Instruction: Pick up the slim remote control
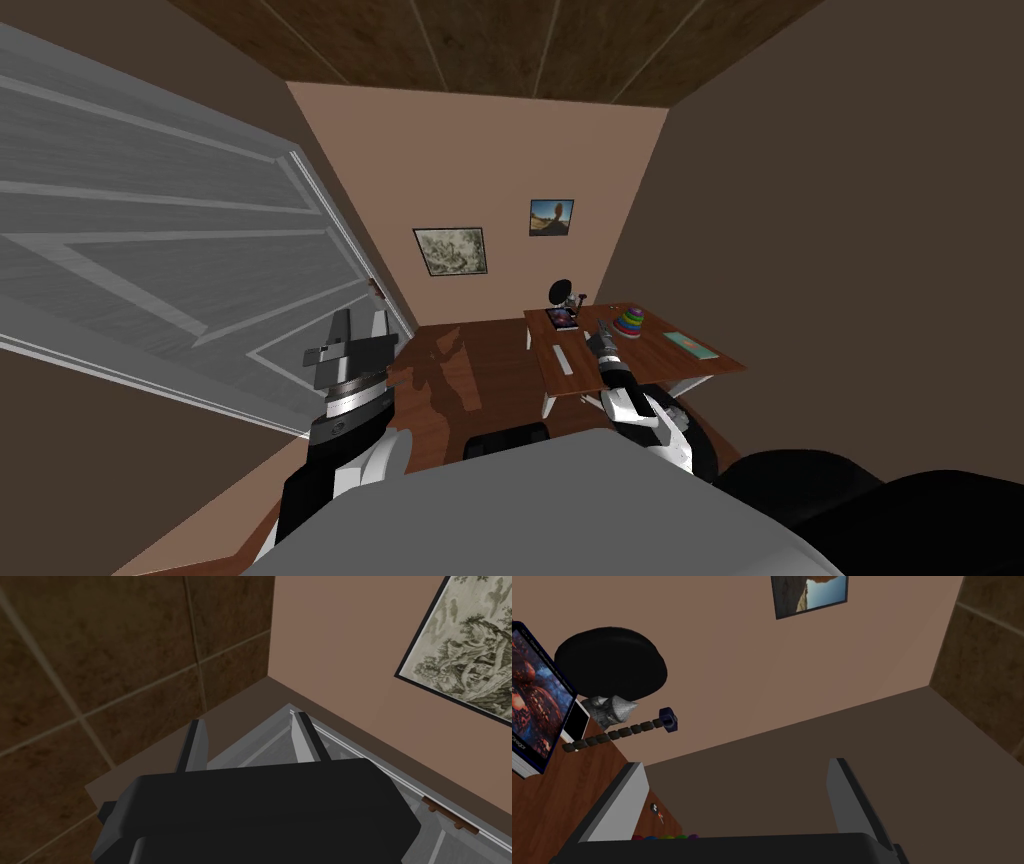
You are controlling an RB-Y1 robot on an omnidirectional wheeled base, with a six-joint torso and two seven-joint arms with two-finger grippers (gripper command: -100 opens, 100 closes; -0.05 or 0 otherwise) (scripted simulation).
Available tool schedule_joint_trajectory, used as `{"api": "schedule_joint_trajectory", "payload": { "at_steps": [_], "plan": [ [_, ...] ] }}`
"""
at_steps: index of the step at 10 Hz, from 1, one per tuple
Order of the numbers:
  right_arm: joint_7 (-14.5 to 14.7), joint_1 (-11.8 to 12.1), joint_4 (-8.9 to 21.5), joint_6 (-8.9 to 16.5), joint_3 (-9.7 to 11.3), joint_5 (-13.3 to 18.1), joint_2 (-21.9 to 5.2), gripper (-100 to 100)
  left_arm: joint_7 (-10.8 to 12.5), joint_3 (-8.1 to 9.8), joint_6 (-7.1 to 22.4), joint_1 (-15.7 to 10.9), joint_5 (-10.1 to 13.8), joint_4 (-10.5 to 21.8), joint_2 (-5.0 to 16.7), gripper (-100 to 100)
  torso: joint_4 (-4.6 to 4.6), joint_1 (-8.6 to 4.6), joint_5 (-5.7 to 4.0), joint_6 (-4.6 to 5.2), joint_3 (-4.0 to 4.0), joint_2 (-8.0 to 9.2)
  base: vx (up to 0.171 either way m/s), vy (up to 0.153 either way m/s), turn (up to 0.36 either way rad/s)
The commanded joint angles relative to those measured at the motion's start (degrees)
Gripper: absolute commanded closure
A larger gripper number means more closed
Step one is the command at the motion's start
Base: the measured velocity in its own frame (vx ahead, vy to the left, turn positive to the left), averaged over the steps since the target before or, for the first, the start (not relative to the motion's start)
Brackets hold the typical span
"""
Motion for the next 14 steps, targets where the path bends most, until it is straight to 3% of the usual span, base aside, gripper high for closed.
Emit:
{"api": "schedule_joint_trajectory", "payload": {
  "at_steps": [1,2,5,6,7,8,9,10,11,12,13,14],
  "plan": [
    [-0.2,-1.2,2.9,1.1,-0.4,-0.4,0.0,-100,0.0,0.0,0.0,0.0,0.0,0.0,0.0,0,0.0,0.0,0.0,0.0,0.0,0.0,0.077,0.088,0.029],
    [-1.2,-2.1,4.8,3.2,-1.3,-1.5,-0.6,-100,0.0,0.0,0.0,0.0,0.0,0.0,0.0,0,-0.01,-0.05,-0.01,0.01,0.0,0.02,0.092,0.098,0.058],
    [-2.1,-3.0,10.2,5.3,-2.2,-2.7,-1.3,-100,0.0,0.0,0.0,0.0,0.0,0.0,0.0,0,-0.01,-0.04,-0.01,0.0,-0.03,-0.05,0.091,0.08,0.03],
    [-3.1,-3.9,12.6,7.6,-3.2,-3.9,-1.9,-100,0.0,0.01,0.0,0.0,0.0,0.0,0.0,0,-0.02,-0.12,-0.02,0.01,-0.04,-0.05,0.099,0.051,0.042],
    [-3.1,-3.9,13.8,7.6,-3.2,-3.9,-1.9,-100,0.0,0.01,0.0,0.0,0.0,0.0,0.0,0,-0.02,-0.18,-0.03,0.01,-0.03,-0.05,0.092,0.042,0.025],
    [-4.1,-4.7,15.7,10.0,-4.2,-5.1,-2.5,-100,0.0,0.01,0.0,0.0,0.0,0.0,0.0,0,-0.02,-0.23,-0.04,0.02,-0.02,-0.02,0.133,0.056,0.037],
    [-4.1,-4.7,17.4,10.0,-4.2,-5.1,-2.5,-100,0.0,0.01,0.0,0.0,0.0,0.0,0.0,0,-0.03,-0.19,-0.04,0.01,-0.08,-0.14,0.106,0.055,0.016],
    [-5.0,-5.6,19.4,12.4,-5.2,-6.3,-3.2,-100,0.0,0.01,0.0,0.0,0.0,0.0,0.0,0,-0.03,-0.19,-0.03,0.02,-0.06,-0.08,0.13,0.062,0.025],
    [-5.0,-5.6,21.0,12.5,-5.2,-6.3,-3.2,-100,0.0,0.01,0.0,0.0,0.0,0.0,0.0,0,-0.03,-0.16,-0.03,0.01,-0.09,-0.14,0.131,0.035,0.01],
    [-5.9,-6.4,22.5,14.9,-6.2,-7.6,-3.8,-100,0.0,0.01,0.0,0.0,0.0,0.0,0.0,0,-0.04,-0.25,-0.04,0.02,-0.09,-0.14,0.155,0.024,0.021],
    [-5.9,-6.4,24.6,15.1,-6.2,-7.6,-3.8,-100,0.0,0.01,0.0,0.0,0.0,0.0,0.0,0,-0.05,-0.3,-0.05,0.01,-0.14,-0.24,0.117,0.02,0.016],
    [-6.9,-7.2,26.7,16.9,-7.2,-8.8,-4.4,-100,0.0,0.01,0.0,0.0,0.0,0.0,0.0,0,-0.05,-0.31,-0.06,0.03,-0.09,-0.12,0.14,0.019,0.002]
  ]
}}
